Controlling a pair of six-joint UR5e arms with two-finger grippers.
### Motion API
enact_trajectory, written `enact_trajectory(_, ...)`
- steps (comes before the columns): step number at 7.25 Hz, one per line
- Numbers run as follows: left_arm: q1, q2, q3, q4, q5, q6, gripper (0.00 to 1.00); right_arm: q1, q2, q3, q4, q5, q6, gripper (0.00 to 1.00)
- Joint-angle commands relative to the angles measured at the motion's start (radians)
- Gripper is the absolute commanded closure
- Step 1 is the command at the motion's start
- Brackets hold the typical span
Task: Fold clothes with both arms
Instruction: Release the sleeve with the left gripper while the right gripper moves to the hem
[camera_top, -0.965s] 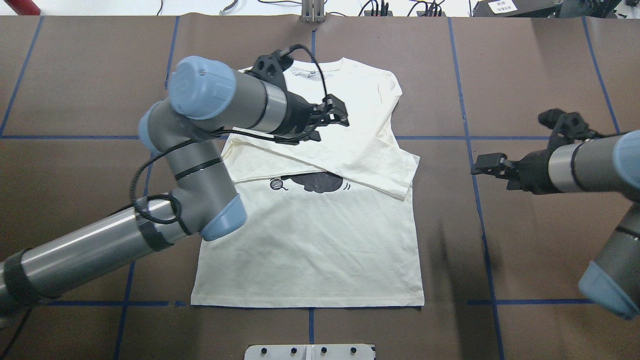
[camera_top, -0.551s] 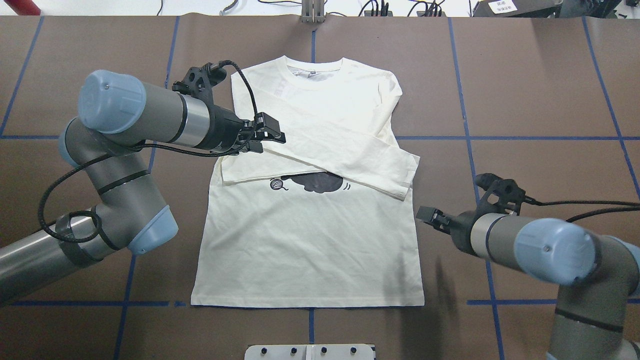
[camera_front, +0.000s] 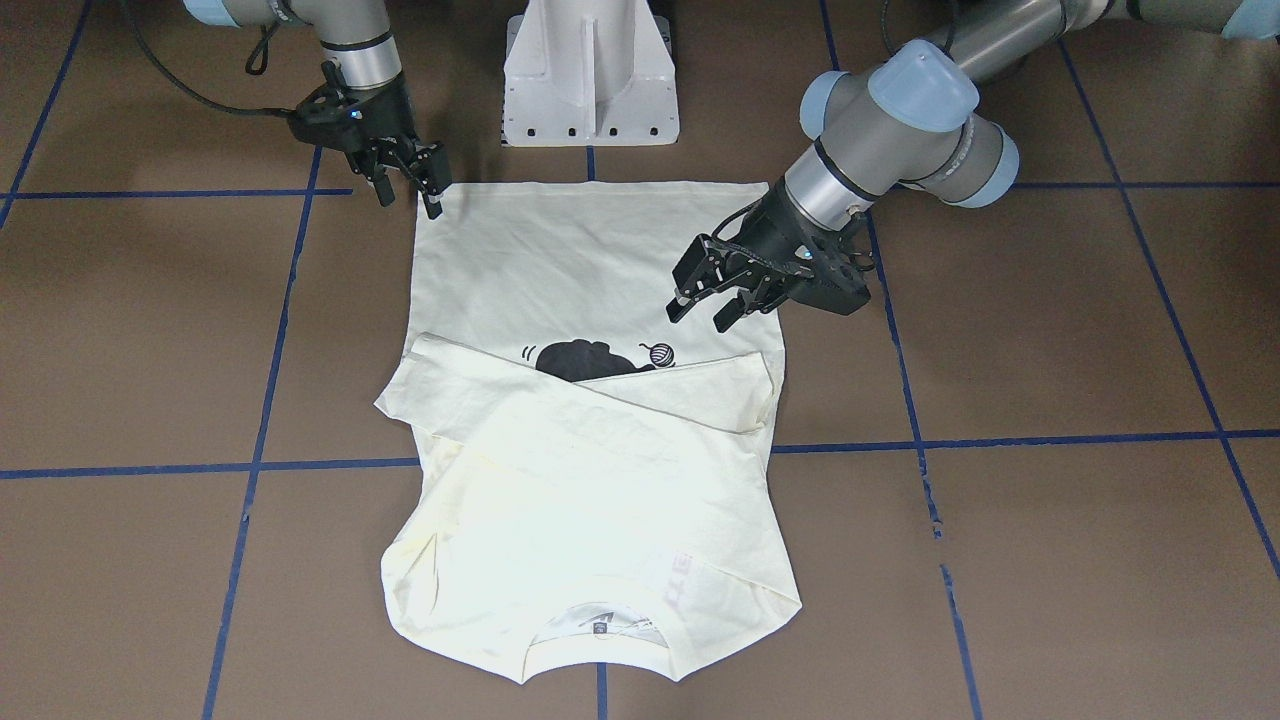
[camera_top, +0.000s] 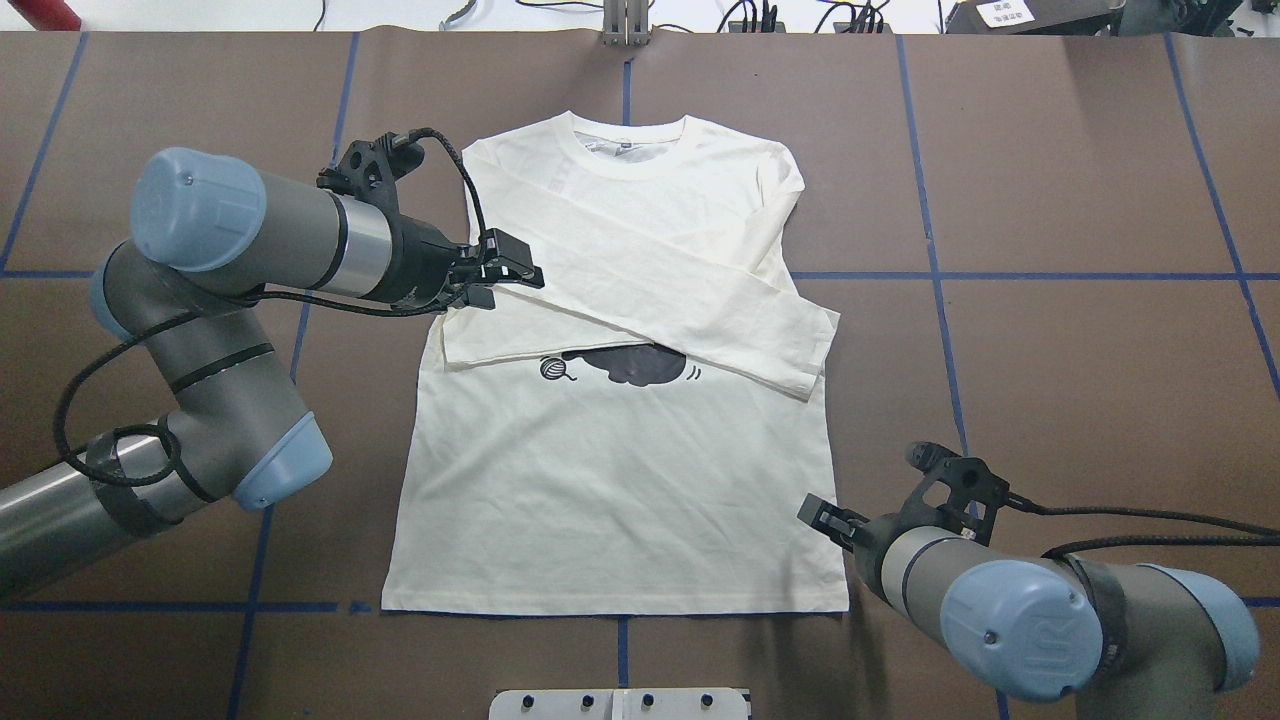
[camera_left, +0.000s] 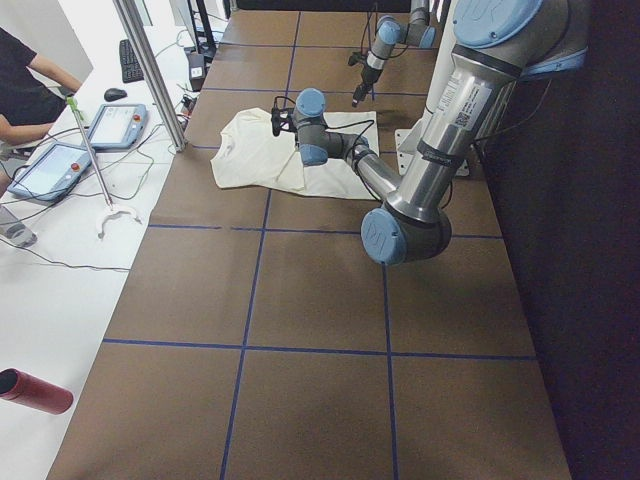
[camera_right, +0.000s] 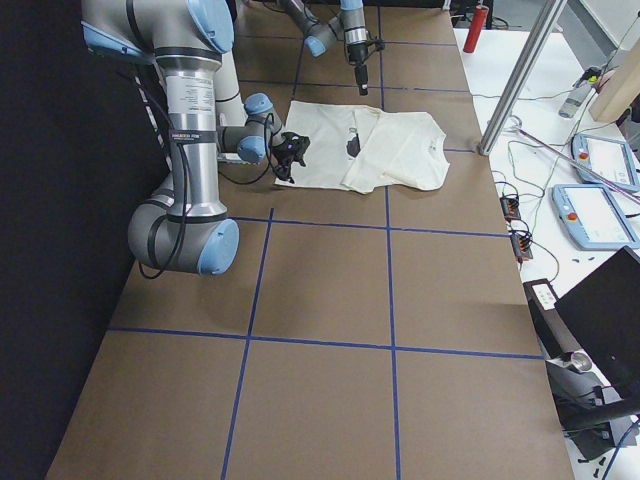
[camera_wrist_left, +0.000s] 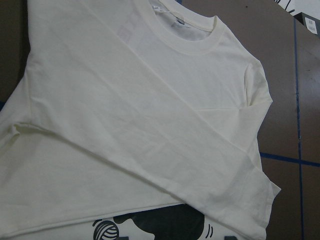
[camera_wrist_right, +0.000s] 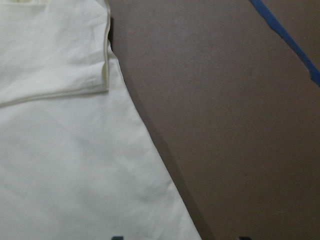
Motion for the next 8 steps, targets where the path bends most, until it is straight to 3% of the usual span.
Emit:
enact_trajectory(1, 0.000, 0.001, 0.000, -0.005, 0.002, -0.014, 0.23, -0.064, 0.018, -0.019, -0.034, -0.027, 0.035, 0.19)
enact_trajectory(3, 0.002, 0.003, 0.000, -0.011, 0.003, -0.037, 0.23, -0.104, 0.015, -0.031, -0.040, -0.027, 0.041, 0.20)
enact_trajectory(6, 0.002, 0.006, -0.006, -0.010, 0.003, -0.039, 0.23, -0.123, 0.005, -0.033, -0.040, -0.024, 0.042, 0.38)
enact_trajectory(8, 0.002, 0.004, -0.009, -0.010, 0.003, -0.055, 0.23, -0.147, 0.004, -0.033, -0.040, -0.024, 0.042, 1.00)
